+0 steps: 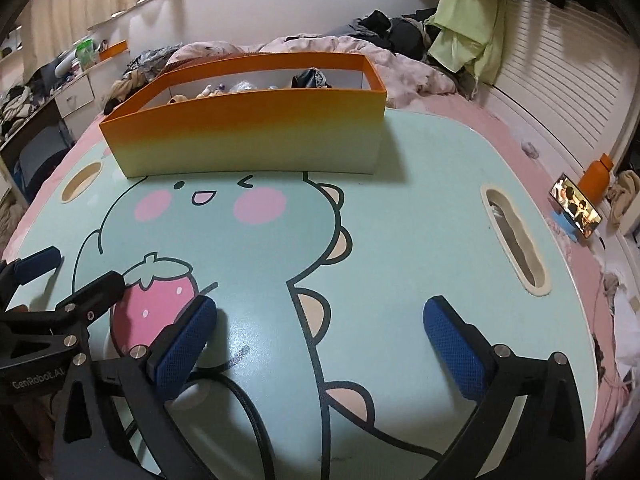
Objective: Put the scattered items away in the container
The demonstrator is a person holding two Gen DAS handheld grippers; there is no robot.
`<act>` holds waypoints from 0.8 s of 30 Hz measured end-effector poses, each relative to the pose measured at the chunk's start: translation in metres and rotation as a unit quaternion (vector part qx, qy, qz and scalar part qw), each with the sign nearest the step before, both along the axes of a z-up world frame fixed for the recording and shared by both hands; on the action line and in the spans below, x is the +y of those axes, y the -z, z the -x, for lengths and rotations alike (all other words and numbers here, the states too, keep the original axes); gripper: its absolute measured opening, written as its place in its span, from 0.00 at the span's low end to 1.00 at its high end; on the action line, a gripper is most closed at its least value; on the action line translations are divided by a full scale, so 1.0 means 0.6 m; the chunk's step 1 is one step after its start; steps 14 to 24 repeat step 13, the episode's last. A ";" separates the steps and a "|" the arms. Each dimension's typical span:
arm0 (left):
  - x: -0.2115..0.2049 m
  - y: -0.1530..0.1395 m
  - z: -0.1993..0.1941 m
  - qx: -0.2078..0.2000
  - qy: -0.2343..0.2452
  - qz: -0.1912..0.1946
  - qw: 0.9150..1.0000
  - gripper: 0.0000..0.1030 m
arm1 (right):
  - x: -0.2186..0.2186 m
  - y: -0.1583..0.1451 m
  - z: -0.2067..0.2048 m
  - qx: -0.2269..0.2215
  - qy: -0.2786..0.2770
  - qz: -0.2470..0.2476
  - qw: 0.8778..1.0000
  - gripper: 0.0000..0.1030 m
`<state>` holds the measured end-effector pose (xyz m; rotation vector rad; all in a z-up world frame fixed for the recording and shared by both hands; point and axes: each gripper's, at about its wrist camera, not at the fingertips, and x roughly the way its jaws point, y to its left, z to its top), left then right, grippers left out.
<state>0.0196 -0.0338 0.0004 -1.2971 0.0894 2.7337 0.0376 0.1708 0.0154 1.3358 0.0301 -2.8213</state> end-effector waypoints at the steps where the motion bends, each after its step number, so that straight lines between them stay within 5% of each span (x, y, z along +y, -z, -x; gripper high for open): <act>1: 0.000 0.000 0.000 0.000 0.000 0.000 1.000 1.00 | -0.003 0.001 -0.001 0.000 0.000 0.000 1.000 1.00; 24: 0.000 -0.001 0.000 0.002 0.003 -0.001 1.000 1.00 | -0.002 0.001 -0.001 0.000 0.001 0.000 1.000 1.00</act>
